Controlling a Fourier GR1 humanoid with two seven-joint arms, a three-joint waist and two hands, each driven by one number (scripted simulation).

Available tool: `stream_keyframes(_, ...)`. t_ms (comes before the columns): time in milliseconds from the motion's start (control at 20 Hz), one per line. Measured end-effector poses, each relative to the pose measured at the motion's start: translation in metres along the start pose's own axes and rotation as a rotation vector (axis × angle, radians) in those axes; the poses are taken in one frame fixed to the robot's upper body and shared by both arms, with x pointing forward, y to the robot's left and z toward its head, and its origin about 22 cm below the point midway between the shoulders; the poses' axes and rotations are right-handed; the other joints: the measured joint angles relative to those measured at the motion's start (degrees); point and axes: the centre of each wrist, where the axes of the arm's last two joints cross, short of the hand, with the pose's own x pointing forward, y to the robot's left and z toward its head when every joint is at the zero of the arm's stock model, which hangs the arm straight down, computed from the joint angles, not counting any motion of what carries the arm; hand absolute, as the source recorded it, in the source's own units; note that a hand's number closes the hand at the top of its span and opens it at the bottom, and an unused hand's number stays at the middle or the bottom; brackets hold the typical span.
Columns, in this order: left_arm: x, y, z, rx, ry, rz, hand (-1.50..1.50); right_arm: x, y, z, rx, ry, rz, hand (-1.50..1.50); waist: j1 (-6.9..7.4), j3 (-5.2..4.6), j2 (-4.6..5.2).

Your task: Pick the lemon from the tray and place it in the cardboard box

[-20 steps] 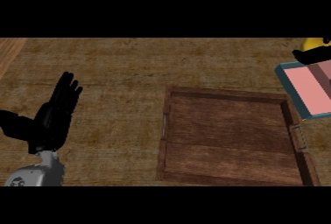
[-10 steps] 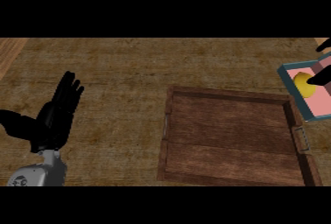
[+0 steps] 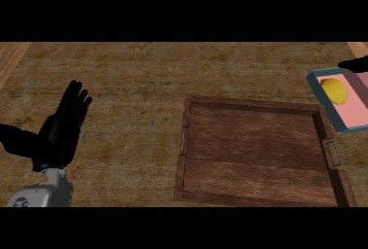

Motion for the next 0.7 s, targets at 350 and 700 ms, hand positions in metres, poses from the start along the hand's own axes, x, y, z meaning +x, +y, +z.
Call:
stream_keyframes(350,0.004,0.002,0.001,0.006,0.001,-0.006,0.0,-0.009,-0.028,-0.014,-0.08,0.077,-0.421,-1.5,-0.6,0.0,-0.28)
stream_keyframes(700,0.001,0.003,0.007,0.017,0.003,-0.007,0.0,-0.051,-0.047,-0.007,-0.15,0.133,-0.696,-1.5,-0.88,-0.08,-0.35)
